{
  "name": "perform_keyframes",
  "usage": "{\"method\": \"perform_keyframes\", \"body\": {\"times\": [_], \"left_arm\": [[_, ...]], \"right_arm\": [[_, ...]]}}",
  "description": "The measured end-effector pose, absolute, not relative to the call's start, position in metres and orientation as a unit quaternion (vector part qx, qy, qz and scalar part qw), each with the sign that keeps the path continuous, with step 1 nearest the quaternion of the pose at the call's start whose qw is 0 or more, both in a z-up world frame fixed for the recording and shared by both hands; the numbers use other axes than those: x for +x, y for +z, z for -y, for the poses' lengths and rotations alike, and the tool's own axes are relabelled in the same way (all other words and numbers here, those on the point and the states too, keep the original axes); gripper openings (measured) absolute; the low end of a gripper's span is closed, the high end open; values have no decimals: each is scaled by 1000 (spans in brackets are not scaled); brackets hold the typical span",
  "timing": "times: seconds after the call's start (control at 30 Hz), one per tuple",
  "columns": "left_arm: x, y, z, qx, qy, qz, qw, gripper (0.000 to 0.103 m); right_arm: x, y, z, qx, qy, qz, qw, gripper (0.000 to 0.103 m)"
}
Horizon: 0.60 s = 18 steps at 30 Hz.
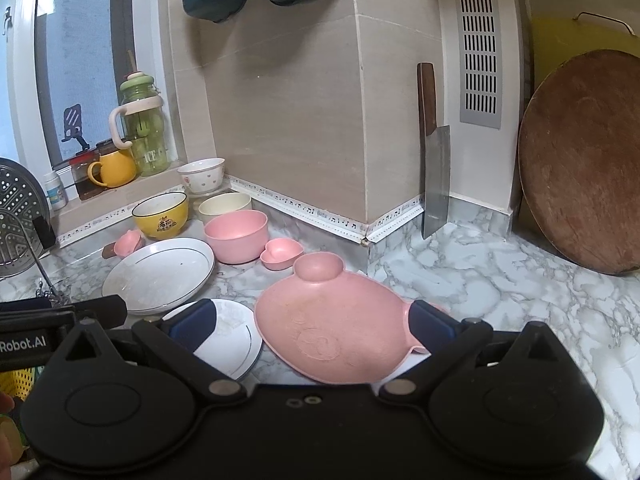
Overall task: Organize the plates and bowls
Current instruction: 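Move both grippers down toward the rim of the large white plate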
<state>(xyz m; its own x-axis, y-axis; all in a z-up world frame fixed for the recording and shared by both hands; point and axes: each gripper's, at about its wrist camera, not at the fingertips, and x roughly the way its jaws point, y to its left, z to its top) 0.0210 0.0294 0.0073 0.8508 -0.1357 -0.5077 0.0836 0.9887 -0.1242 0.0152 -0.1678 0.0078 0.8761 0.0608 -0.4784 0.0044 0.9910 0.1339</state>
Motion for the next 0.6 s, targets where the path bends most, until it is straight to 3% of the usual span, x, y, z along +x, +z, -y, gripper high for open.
{"method": "perform_keyframes", "body": {"times": [0.6], "left_arm": [[67,-5,-72,-72,16,-288,955,103]], "right_arm": [[86,9,139,30,81,-221,972,103]]}}
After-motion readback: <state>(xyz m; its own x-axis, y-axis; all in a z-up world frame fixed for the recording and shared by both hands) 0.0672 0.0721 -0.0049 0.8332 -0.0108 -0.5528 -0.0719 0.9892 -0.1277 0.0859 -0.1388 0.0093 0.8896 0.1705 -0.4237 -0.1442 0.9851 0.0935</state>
